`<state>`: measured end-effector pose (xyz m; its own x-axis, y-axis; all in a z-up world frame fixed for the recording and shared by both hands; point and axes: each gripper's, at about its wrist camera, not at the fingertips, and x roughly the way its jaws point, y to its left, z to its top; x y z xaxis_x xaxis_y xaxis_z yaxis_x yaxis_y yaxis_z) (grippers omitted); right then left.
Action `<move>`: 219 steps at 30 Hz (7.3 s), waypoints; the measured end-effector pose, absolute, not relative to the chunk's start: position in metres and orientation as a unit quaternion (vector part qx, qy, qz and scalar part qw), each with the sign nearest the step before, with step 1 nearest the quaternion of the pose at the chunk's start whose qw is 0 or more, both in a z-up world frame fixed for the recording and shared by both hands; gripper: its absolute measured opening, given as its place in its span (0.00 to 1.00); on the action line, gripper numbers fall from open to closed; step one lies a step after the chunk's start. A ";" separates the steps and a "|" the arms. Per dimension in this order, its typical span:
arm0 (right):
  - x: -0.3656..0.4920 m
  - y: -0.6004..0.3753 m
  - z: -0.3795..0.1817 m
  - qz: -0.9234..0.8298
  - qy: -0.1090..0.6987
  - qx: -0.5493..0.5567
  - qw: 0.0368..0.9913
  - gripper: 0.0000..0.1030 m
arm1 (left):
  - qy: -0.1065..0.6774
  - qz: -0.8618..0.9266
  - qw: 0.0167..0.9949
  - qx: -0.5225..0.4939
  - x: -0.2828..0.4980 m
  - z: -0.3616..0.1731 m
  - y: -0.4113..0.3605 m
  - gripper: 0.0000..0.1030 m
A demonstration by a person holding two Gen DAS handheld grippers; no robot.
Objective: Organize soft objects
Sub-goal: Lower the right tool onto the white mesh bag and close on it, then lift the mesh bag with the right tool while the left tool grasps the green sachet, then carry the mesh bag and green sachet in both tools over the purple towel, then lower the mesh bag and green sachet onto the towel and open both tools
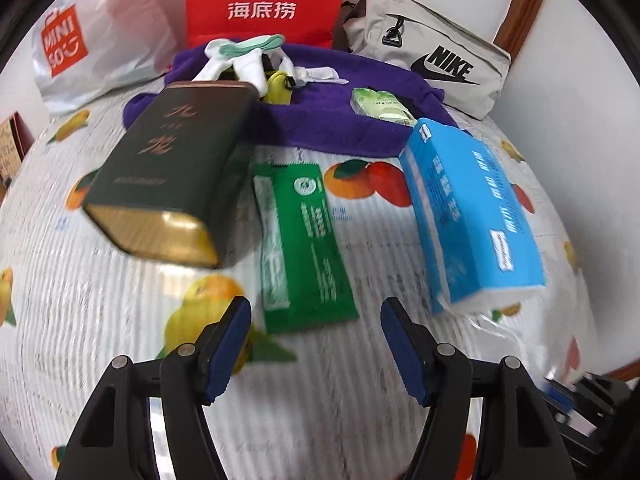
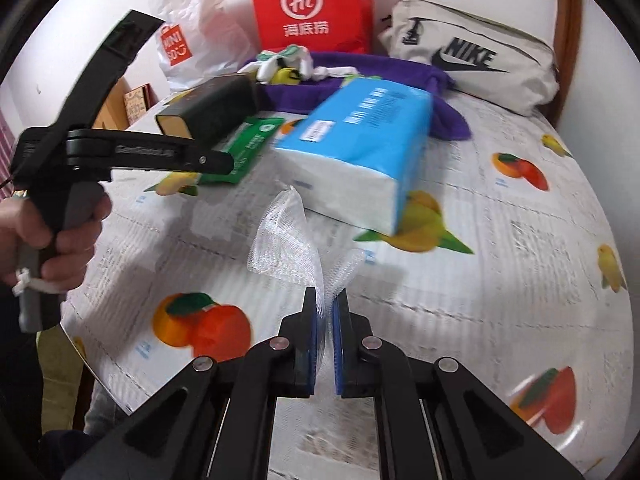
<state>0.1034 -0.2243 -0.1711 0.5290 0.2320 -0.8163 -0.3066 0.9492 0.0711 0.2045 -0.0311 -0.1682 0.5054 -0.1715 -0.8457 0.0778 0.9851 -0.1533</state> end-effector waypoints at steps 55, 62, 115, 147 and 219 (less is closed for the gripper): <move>0.107 -0.232 -0.175 0.142 0.462 -0.026 0.875 0.65 | 0.477 -0.067 0.876 0.027 0.191 -0.186 -0.041 0.84; 0.121 -0.234 -0.182 0.120 0.467 -0.005 0.876 0.74 | 0.469 -0.068 0.880 0.026 0.189 -0.186 -0.040 0.84; 0.131 -0.213 -0.115 0.133 0.427 0.003 0.894 0.09 | 0.444 -0.098 0.890 -0.040 0.154 -0.114 0.000 0.17; 0.272 -0.212 -0.079 0.109 0.417 0.002 0.902 0.09 | 0.424 -0.088 0.901 -0.024 0.277 -0.070 0.019 0.17; 0.426 -0.230 -0.129 0.128 0.462 0.028 0.877 0.64 | 0.487 -0.122 0.863 -0.057 0.430 -0.137 -0.029 0.64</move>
